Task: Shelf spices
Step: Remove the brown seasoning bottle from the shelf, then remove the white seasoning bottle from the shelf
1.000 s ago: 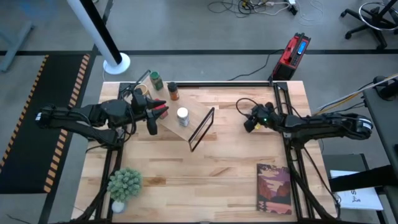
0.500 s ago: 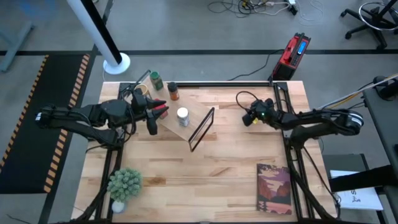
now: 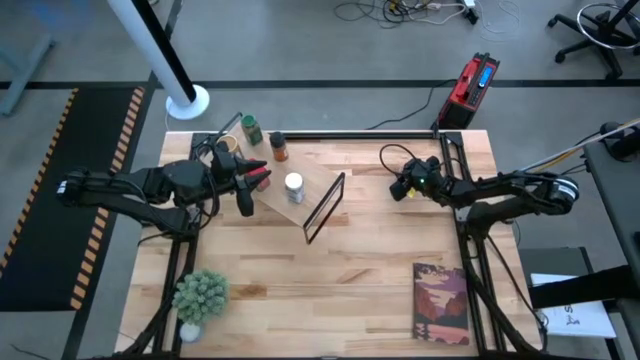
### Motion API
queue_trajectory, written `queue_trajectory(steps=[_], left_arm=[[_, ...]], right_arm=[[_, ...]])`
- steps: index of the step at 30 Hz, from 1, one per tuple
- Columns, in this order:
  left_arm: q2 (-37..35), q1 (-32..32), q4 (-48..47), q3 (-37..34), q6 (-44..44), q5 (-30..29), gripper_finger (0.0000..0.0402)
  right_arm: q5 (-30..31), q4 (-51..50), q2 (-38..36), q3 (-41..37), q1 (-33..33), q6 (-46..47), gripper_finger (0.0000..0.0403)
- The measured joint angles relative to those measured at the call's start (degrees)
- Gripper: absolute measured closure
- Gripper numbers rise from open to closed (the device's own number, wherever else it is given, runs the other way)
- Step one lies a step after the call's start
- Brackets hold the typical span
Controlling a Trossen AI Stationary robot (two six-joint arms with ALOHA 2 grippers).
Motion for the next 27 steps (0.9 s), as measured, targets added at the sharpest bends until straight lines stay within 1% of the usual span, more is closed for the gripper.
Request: queue_trajectory(steps=[5,9,17,22,27], left_arm=[[0.6,0.0,-0.1,0.0,0.0,0.0,0.0287],[1.3,0.0,0.0,0.0,0.0,-0.1,0.0287],[1.2,0.0,0.1,0.0,0.4,-0.5,0.0287],[1.1,0.0,0.8,0.0,0.4,-0.5,0.0287],[1.1,0.0,1.1,0.0,0.4,-0.5,0.0287]], right_arm=[[-0.5,-0.9,-2.6,0.0,0.0,-0.9,0.0171],[-0.4,-3.4,-6.9,0.4,0.0,-1.7,0.0148],[-0.7,-16.5,-19.0,6.1,0.5,-3.5,0.0114],[-7.5,-20.3,-25.3,11.3,2.7,-3.6,0.0111],[-16.8,-20.4,-27.1,17.2,6.3,-4.0,0.0121]])
